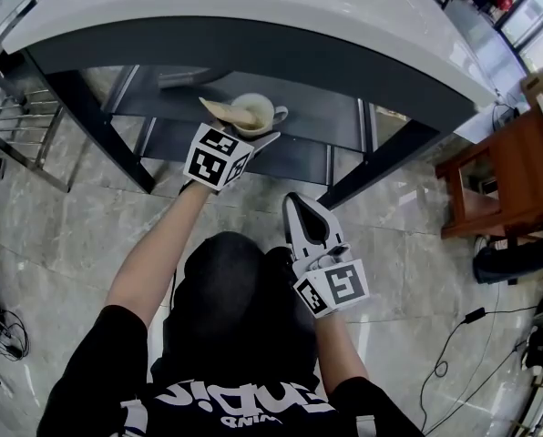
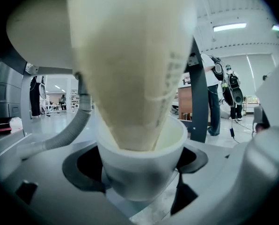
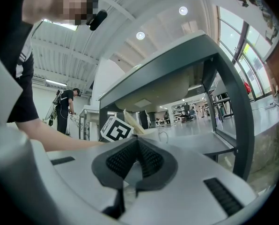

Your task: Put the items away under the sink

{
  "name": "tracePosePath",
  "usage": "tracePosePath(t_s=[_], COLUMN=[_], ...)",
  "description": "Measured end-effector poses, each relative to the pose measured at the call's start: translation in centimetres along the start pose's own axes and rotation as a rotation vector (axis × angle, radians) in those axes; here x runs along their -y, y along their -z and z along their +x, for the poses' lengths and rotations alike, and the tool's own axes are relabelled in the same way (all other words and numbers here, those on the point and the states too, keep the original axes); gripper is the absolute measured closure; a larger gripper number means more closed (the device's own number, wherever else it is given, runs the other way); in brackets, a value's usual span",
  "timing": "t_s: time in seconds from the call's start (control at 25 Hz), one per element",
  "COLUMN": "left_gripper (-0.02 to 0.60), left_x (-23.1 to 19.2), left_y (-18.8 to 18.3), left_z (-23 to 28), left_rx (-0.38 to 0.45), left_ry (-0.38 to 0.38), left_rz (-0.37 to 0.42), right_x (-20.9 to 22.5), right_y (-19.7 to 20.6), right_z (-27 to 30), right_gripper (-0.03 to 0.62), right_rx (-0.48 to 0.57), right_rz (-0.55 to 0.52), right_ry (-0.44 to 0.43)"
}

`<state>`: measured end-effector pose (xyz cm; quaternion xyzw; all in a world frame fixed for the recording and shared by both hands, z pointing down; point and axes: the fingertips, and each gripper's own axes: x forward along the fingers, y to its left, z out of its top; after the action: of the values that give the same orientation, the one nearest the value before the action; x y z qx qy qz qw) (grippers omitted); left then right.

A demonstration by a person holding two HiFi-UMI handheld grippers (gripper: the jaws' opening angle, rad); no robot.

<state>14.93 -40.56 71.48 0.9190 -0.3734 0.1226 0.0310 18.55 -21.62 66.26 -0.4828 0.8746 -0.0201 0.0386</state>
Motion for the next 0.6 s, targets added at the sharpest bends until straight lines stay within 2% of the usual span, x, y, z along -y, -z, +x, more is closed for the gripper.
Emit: tracePosePath(t_s=[0.4, 0.6], left_gripper=[0.121, 0.121], left_x=[-0.7, -1.7], left_y=[-0.6, -0.9], left_z=[1.8, 2.4], left_rx=[0.027, 0.053], left_ry=[-0.033, -0.083], left_rz=[-0.030, -0.063], right_x=[0.6, 0.3], right_y=[0.6, 0.7], right_z=[-0.2, -0.2], right_gripper=[0.576, 0.576], right_rx=[-0.005, -0.010], right_rz=[0.009, 0.007], right_ry=[0.013, 0.010])
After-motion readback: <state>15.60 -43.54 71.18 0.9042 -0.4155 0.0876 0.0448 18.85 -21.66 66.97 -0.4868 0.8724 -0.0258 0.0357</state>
